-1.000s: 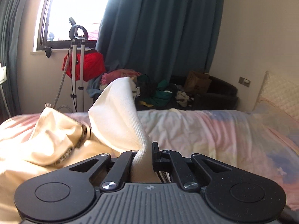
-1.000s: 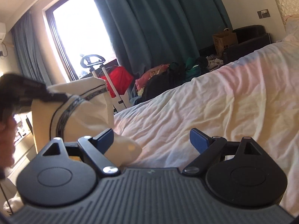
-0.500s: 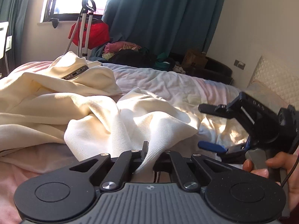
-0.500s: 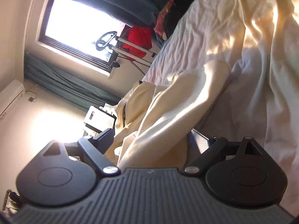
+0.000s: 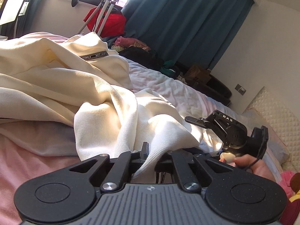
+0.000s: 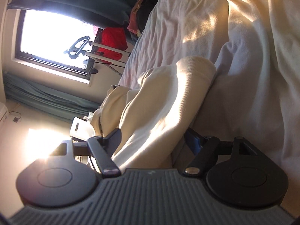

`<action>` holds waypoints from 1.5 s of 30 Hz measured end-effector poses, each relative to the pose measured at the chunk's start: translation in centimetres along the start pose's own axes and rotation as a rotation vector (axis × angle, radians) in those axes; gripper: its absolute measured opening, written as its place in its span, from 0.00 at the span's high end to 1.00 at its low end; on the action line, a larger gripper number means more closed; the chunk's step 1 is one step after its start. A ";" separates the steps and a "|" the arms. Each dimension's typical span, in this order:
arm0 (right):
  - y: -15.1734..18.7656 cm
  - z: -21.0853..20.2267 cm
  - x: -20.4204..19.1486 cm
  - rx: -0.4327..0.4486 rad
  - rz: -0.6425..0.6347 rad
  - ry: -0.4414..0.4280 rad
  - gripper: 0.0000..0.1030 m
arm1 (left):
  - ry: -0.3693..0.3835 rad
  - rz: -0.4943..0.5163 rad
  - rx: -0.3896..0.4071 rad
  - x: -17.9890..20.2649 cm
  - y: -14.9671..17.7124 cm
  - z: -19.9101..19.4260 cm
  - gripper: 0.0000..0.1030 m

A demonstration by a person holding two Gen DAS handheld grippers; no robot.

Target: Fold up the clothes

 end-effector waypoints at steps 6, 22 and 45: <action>-3.0 2.7 0.5 0.011 -0.026 0.127 0.82 | -0.010 0.041 -0.023 -0.2 0.5 1.7 0.92; -14.6 -6.5 2.0 0.339 -0.140 0.169 0.94 | 0.086 0.079 0.019 3.6 2.2 2.0 0.24; -14.9 -17.2 7.0 0.643 -0.010 0.456 0.93 | -0.085 -0.341 -0.015 -5.2 0.4 0.1 0.20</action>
Point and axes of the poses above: each gripper's, at about its wrist camera, not at the fingertips, and z roughly the way its jaws point, x to its right, y to its underside, the point moved 2 cm from there along z, roughly the way its jaws point, and after that the axes turned 10 degrees about -y, right-handed, at the moved point
